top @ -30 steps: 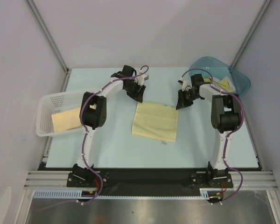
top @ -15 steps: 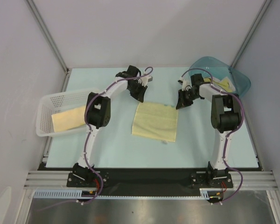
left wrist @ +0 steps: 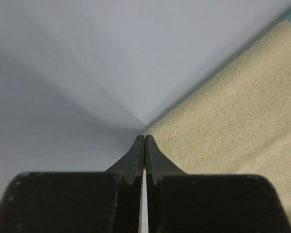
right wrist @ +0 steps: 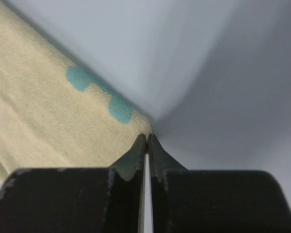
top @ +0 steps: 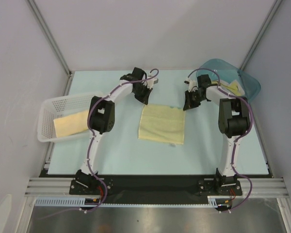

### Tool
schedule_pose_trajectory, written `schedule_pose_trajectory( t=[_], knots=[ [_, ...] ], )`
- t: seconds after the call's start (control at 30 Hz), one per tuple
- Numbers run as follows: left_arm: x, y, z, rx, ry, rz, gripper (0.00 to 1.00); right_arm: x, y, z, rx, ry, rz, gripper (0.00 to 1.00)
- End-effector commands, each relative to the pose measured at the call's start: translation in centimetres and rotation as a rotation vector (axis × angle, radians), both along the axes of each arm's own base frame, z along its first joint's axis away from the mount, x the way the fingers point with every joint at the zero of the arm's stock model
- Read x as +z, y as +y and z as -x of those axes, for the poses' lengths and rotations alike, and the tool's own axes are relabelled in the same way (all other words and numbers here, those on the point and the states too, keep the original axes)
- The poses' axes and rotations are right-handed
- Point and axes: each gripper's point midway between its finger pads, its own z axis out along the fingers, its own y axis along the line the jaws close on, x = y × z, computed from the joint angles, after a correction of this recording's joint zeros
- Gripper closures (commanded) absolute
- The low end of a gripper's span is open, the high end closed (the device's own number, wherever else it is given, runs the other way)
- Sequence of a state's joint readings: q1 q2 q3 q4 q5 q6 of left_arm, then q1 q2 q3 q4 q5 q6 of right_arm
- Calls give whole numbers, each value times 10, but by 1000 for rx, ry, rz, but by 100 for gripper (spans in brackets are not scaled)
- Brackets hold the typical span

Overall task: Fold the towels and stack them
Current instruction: Fold the towel

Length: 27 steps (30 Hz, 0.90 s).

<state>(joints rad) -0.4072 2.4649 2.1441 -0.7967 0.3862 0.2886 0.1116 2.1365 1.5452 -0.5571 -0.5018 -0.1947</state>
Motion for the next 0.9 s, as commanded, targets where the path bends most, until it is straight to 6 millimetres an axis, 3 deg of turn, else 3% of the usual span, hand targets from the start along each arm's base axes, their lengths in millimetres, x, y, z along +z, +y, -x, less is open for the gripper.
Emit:
schedule_pose_trajectory(
  t=[0.0,0.03,0.07,0.17,0.2,0.27,0.3,0.4,0.43,0.6,0.63,0.67,0.73,0.8,0.83,0.87],
  knots=[
    [78,3,-32,75,-213,58,100,66,-9,-47,-52,-262,51,100],
    [87,3,-36,87,-247,75,100,75,-9,-50,-57,-288,49,100],
    [108,4,-38,96,-288,94,100,83,-10,-52,-64,-312,49,100],
    [138,8,-41,136,-351,107,100,118,-11,-59,-85,-410,60,100],
    [163,9,-38,140,-391,129,100,142,-13,-61,-97,-472,59,100],
    [183,11,-33,150,-427,151,100,167,-11,-59,-103,-531,44,100],
    [207,11,-29,151,-468,178,100,189,-12,-55,-110,-580,34,100],
    [226,14,-15,155,-499,192,100,216,-10,-47,-116,-651,21,100],
    [240,17,-7,160,-527,198,100,235,-10,-41,-120,-692,16,100],
    [268,20,23,150,-579,219,100,268,-7,-14,-117,-773,3,100],
    [264,21,29,146,-567,215,100,273,-6,-10,-116,-782,-2,100],
    [276,20,40,135,-585,232,100,287,-6,1,-116,-810,-10,100],
    [274,20,55,118,-570,223,100,289,-5,15,-110,-804,-12,100],
    [285,19,77,95,-582,217,100,301,-8,35,-113,-814,-16,100],
    [280,20,86,90,-570,203,100,297,-8,44,-110,-798,-18,100],
    [292,18,102,78,-587,215,100,293,-8,54,-109,-770,-14,100]
  ],
)
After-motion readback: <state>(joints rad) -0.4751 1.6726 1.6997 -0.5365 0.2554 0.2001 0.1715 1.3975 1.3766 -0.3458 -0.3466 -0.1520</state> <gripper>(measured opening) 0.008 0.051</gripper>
